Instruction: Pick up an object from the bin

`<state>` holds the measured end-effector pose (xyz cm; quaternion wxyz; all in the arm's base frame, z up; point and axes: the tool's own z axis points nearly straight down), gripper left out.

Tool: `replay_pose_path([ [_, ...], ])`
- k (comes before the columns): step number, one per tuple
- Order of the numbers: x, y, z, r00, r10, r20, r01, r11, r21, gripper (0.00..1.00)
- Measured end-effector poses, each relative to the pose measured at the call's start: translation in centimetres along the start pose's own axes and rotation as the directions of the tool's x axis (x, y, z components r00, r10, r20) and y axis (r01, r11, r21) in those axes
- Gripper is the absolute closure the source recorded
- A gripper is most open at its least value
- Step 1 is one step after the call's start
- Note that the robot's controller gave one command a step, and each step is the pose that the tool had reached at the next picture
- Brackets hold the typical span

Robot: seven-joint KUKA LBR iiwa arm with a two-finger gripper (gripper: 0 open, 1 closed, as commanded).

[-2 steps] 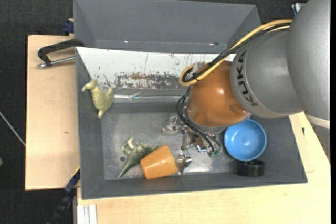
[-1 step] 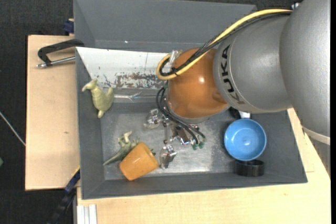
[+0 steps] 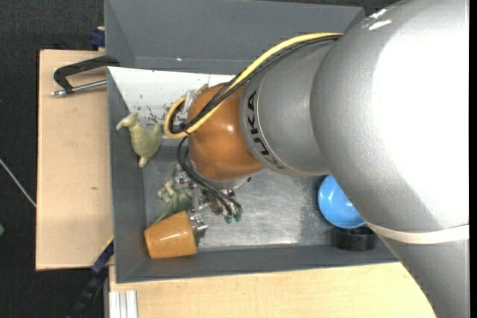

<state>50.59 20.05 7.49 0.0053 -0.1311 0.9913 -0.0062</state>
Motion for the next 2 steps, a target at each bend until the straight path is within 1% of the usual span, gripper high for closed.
replay_pose_path([
  [1,-0.4,-0.1,-0.2,1.0,0.007,0.017,-0.006,1.0,-0.004,1.0],
  [2,-1.0,1.0,-14.3,1.0,0.017,0.005,-0.017,1.0,-0.017,1.0],
])
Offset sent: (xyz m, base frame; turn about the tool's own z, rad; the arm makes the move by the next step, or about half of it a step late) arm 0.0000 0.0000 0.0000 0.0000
